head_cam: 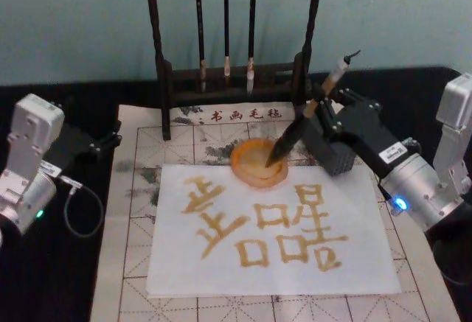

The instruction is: Pick up the brush from the inkstone, write on the paper, then place the brush back to its original position.

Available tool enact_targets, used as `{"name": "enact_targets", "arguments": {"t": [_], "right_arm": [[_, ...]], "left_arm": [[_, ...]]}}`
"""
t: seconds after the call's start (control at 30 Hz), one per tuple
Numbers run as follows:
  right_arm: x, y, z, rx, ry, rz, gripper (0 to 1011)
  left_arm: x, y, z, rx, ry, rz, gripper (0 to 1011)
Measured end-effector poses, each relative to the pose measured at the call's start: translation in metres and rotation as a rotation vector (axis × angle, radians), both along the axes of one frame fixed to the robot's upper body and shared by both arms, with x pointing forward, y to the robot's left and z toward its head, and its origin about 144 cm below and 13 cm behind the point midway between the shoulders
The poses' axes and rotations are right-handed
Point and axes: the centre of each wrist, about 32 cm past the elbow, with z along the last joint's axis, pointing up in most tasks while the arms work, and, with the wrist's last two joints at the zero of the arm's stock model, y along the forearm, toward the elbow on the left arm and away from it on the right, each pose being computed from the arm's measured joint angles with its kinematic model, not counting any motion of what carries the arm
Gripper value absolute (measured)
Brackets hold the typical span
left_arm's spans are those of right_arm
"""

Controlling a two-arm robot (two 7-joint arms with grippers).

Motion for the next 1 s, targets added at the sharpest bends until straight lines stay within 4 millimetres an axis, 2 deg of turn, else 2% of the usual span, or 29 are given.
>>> {"name": "enact_targets", "arguments": {"t": [1.0], "right_arm": [[-0.031,-0.015,-0.005,-0.032,-0.024,0.030,195]], "left_arm": [[0.000,0.000,0.000,0.000,0.000,0.000,1001]]}}
